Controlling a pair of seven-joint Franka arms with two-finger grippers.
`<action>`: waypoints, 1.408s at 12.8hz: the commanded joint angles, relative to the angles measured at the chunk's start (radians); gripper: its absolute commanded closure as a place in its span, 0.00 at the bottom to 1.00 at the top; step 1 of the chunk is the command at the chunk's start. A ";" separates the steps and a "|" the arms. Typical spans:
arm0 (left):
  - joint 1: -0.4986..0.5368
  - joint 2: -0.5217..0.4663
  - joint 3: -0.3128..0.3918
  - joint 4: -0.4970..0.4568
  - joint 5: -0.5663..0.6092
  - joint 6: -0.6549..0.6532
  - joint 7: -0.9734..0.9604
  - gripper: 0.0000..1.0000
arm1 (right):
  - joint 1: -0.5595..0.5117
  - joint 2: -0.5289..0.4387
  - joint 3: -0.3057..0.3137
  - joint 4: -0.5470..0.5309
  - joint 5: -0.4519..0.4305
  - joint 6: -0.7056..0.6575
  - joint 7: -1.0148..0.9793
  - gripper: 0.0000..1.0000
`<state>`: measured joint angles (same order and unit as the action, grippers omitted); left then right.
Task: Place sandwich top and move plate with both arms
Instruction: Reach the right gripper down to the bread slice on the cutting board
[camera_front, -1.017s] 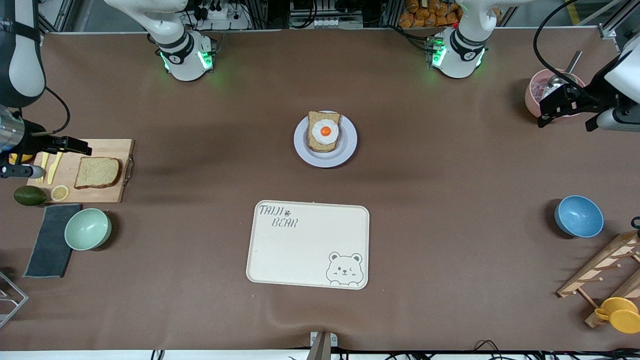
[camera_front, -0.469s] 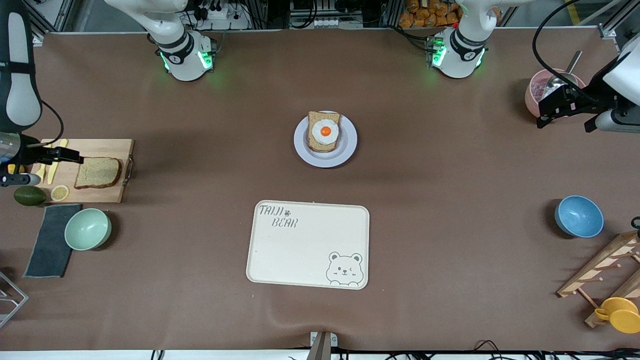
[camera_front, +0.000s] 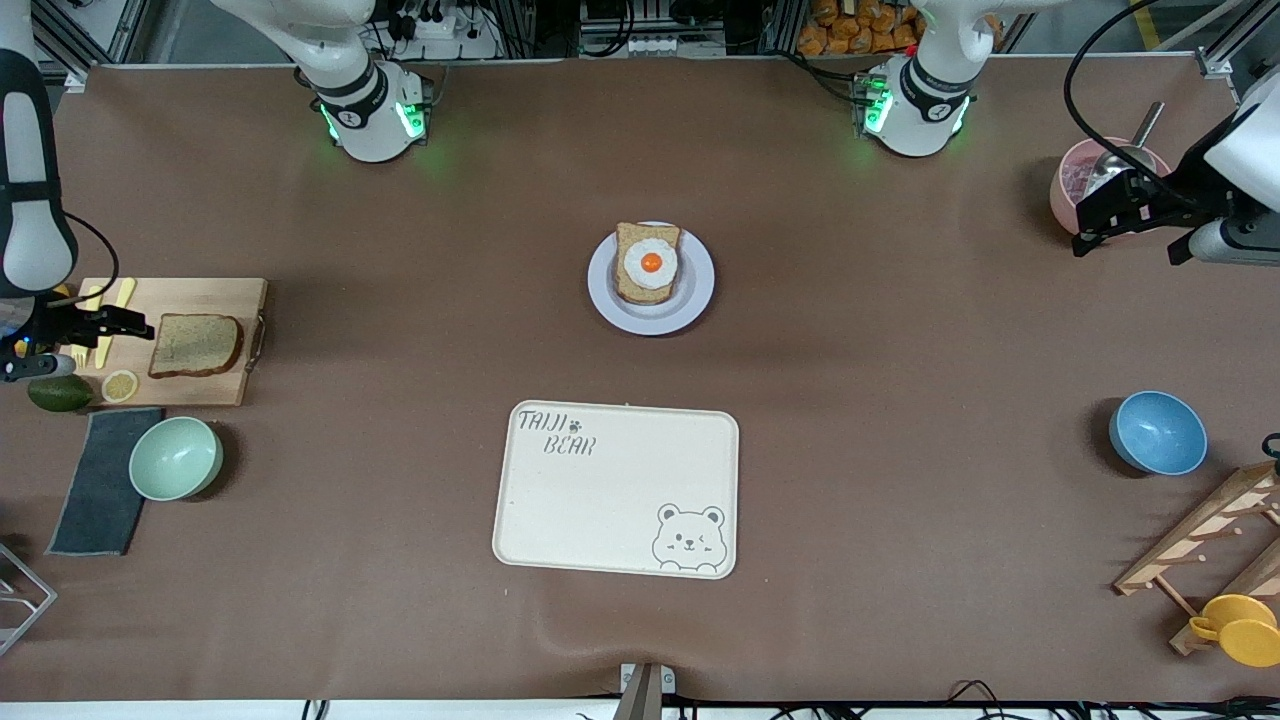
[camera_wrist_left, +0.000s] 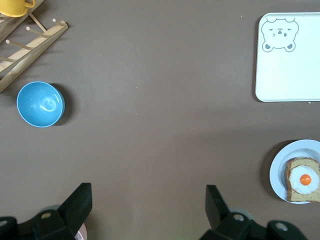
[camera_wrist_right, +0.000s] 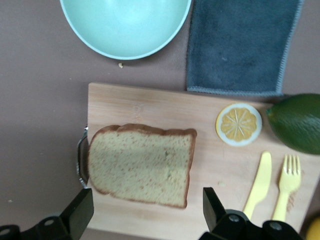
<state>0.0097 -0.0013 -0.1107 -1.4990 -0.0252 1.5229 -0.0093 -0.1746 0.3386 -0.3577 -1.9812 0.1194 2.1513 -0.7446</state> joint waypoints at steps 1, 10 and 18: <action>0.004 -0.009 -0.004 -0.004 -0.010 0.008 -0.006 0.00 | -0.043 0.058 0.006 0.010 0.087 0.045 -0.149 0.16; 0.001 -0.012 -0.004 -0.004 -0.010 0.006 -0.009 0.00 | -0.089 0.168 0.006 -0.005 0.220 0.113 -0.243 0.39; 0.003 -0.012 -0.004 -0.006 -0.010 0.006 -0.009 0.00 | -0.114 0.207 0.006 0.008 0.311 0.110 -0.362 0.57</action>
<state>0.0084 -0.0013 -0.1123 -1.4989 -0.0252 1.5232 -0.0093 -0.2661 0.5162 -0.3610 -1.9828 0.3583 2.2601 -1.0193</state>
